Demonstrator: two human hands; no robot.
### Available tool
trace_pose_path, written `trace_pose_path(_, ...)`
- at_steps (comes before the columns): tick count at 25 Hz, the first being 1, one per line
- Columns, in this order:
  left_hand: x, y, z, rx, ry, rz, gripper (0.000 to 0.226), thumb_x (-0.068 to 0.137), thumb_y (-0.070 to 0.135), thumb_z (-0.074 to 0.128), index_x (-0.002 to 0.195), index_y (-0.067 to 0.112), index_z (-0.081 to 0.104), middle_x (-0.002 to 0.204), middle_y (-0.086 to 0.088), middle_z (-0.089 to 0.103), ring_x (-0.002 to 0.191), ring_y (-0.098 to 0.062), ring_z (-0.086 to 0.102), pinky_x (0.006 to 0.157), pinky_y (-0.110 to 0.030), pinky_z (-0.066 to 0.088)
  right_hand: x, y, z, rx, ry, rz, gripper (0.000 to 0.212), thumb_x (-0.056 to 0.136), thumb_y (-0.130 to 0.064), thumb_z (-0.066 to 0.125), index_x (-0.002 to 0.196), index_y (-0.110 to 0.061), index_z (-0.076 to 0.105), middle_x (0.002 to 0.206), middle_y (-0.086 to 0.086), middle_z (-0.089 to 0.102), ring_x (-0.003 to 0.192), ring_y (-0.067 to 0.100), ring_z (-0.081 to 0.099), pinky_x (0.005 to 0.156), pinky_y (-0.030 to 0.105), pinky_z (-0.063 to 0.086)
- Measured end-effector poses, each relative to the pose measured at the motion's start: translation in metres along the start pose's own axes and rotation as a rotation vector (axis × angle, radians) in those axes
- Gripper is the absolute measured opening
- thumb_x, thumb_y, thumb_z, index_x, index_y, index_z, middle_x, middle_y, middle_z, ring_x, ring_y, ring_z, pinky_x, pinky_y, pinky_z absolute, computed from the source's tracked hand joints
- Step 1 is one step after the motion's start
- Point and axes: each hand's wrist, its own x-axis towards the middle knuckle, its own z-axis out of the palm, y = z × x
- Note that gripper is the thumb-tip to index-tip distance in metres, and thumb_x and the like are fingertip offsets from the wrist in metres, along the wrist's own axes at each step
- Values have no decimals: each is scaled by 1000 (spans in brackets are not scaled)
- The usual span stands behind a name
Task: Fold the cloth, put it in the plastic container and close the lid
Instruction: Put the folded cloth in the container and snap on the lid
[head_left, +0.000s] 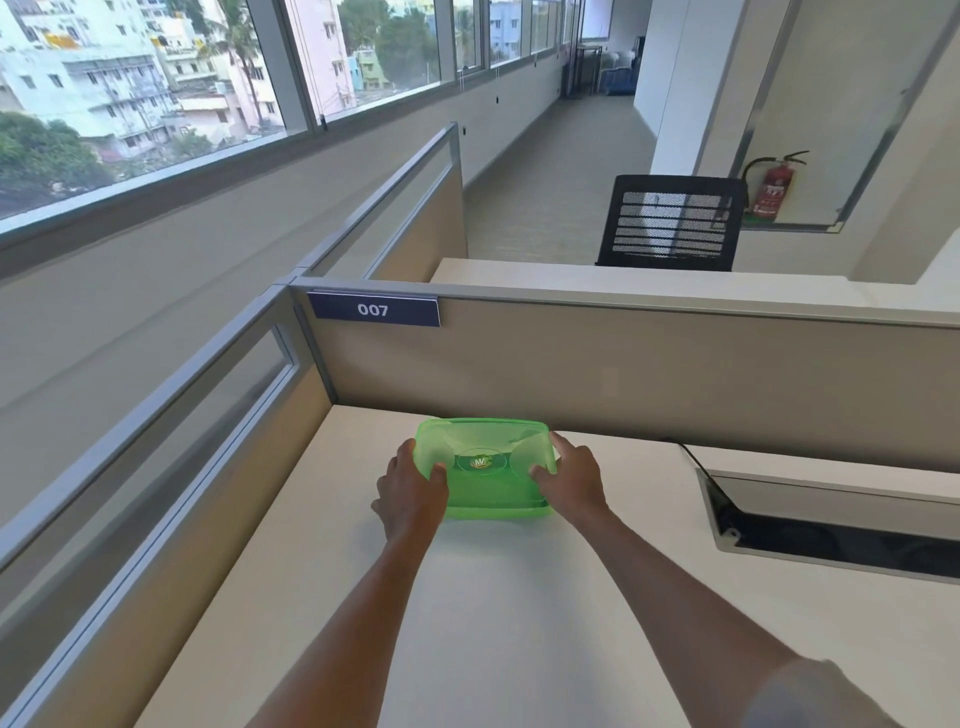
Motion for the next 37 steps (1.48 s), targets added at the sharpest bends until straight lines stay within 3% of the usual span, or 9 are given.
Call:
trace_pose_path(6, -4, -1, 8, -60, 17, 35, 51, 95, 26, 51, 142, 14, 37, 132, -13, 53, 117, -36, 53, 92, -42, 44, 1, 0, 7, -106, 38, -26, 58, 90, -30, 58, 144, -19, 39, 115, 16, 48, 108, 35, 53, 90, 39, 47)
trace_pose_path(11, -5, -7, 13, 101, -4, 97, 54, 101, 38, 35, 150, 21, 23, 131, -13, 50, 114, -35, 50, 84, -43, 45, -6, -1, 13, -266, 58, -64, 54, 98, -34, 43, 147, -21, 26, 118, 17, 47, 102, 39, 56, 78, 41, 46)
trace_pose_path(18, -9, -4, 12, 226, -14, 125, 53, 102, 37, 24, 152, 24, 13, 116, -17, 49, 90, -41, 61, 68, -40, 44, -13, 2, 14, -382, 23, -81, 56, 102, -38, 25, 152, -24, 5, 101, 16, 65, 94, 38, 61, 74, 40, 43)
trace_pose_path(31, -5, -2, 5, 360, -82, 139, 60, 99, 29, 27, 154, 24, 6, 113, -19, 60, 94, -39, 62, 73, -39, 42, -15, 1, 13, -462, 14, -79, 55, 102, -37, 23, 152, -20, 7, 96, 14, 68, 90, 36, 63, 68, 38, 40)
trace_pose_path(37, 3, -7, 2, 460, -55, 215, 62, 96, 31, 32, 154, 21, 11, 92, -13, 71, 80, -34, 65, 63, -35, 40, -12, 4, 15, -475, 19, -85, 55, 102, -37, 23, 152, -20, 7, 96, 14, 68, 89, 36, 63, 69, 38, 42)
